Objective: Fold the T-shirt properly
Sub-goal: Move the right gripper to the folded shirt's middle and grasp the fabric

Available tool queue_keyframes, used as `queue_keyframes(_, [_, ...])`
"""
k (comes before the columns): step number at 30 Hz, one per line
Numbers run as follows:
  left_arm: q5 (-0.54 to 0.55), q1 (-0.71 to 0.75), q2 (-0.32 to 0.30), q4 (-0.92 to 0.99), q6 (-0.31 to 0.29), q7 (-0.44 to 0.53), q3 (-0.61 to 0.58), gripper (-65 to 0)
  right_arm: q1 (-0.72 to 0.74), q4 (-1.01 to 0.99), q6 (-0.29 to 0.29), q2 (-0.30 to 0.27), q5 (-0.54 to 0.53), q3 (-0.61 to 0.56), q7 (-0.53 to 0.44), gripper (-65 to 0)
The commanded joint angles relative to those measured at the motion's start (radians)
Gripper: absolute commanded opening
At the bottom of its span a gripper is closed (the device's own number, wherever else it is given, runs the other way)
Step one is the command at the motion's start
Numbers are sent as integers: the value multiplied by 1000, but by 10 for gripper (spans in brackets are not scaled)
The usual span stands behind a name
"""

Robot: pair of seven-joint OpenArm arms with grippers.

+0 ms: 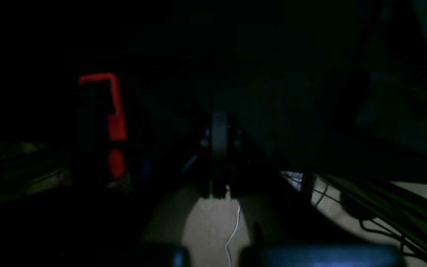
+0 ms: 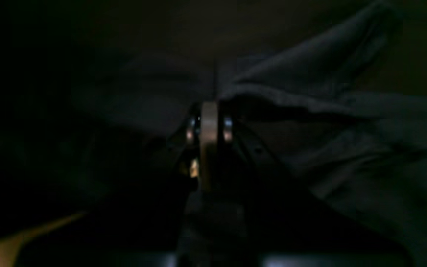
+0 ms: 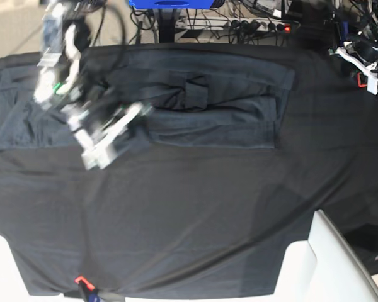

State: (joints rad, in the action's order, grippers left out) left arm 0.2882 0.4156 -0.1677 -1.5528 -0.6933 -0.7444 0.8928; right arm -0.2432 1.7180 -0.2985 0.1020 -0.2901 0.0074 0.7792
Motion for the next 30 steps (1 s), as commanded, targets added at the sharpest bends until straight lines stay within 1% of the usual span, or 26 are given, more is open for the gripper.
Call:
queue_keyframes(1, [9, 6, -17, -16, -5, 15, 7, -650, -8, 35, 14, 0, -10, -27, -20, -650])
queue_keyframes(2, [9, 6, -17, -16, -5, 15, 6, -650, -20, 43, 35, 0, -10, -51, -25, -650])
queue_keyframes(4, [9, 6, -17, -16, -5, 15, 7, -650, -51, 49, 94, -5, -10, -134, -70, -650])
queue_keyframes(7, [7, 6, -17, -15, -5, 15, 9, -650, -83, 47, 146, -12, -5, -241, -125, -650])
queue_keyframes(8, [6, 6, -17, -16, -5, 15, 9, -650, -86, 49, 161, -28, 2, -284, -142, -650])
queue_keyframes(10, [4, 7, -19, -15, -5, 15, 9, -650, -84, 60, 198, -52, 15, -335, -155, -650])
queue_keyframes(11, [3, 9, -19, -15, -5, 15, 9, -650, -83, 64, 224, -57, 16, -355, -155, -650])
queue_keyframes(13, [9, 12, -31, -15, -5, 15, 9, -650, -74, 66, 252, -66, 18, -390, -157, -650])
queue_keyframes(16, [7, 10, -31, -7, -5, 15, 9, -650, -52, 63, 264, -100, 18, -458, -155, -650])
queue_keyframes(26, [9, 7, -40, 7, -5, 15, 7, -650, 11, 6, 266, -157, 19, -604, -151, -650])
queue_keyframes(30, [9, 7, -46, 7, -5, 15, 7, -650, 23, -32, 289, -160, 18, -616, -151, -650])
